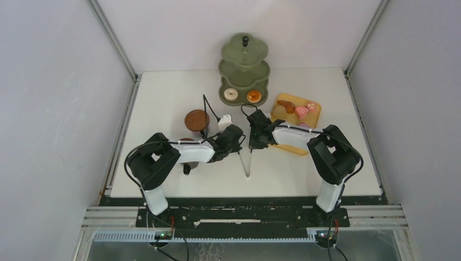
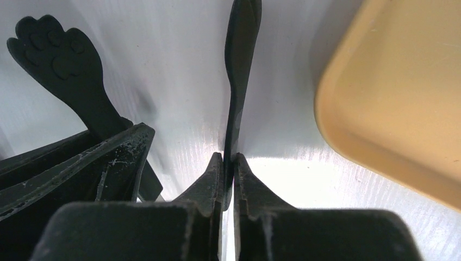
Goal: Serve the afternoon tea
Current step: Adjust the clamp at the center of the board.
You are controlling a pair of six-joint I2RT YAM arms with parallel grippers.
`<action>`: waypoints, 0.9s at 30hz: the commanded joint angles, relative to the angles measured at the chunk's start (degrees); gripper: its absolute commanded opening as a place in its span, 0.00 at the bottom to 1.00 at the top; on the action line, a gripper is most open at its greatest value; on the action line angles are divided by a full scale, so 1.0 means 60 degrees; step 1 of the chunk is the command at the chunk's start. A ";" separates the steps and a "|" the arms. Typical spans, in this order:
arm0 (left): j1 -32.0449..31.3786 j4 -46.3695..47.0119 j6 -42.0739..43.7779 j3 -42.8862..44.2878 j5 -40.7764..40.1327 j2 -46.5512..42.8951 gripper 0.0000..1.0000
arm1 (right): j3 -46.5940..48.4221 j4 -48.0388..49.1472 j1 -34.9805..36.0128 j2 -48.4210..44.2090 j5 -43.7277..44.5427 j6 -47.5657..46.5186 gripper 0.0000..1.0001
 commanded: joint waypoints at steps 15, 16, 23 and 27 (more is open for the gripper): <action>0.0112 -0.0846 0.0836 0.0212 -0.0311 -0.1024 0.83 | 0.0110 -0.0183 0.0144 -0.0778 0.0565 -0.1305 0.44; 0.0079 -0.0891 0.0865 0.0230 -0.0384 -0.1125 0.84 | 0.0111 -0.0165 0.0187 -0.0892 0.0614 -0.1349 0.45; -0.0188 -0.1392 0.1219 0.0535 -0.0999 -0.1916 0.85 | 0.0111 -0.0263 0.0448 -0.2033 0.1114 -0.1663 0.54; -0.0347 -0.1621 0.1402 0.0601 -0.1415 -0.2701 0.86 | 0.0112 -0.0519 0.0889 -0.2974 0.2264 -0.2004 0.54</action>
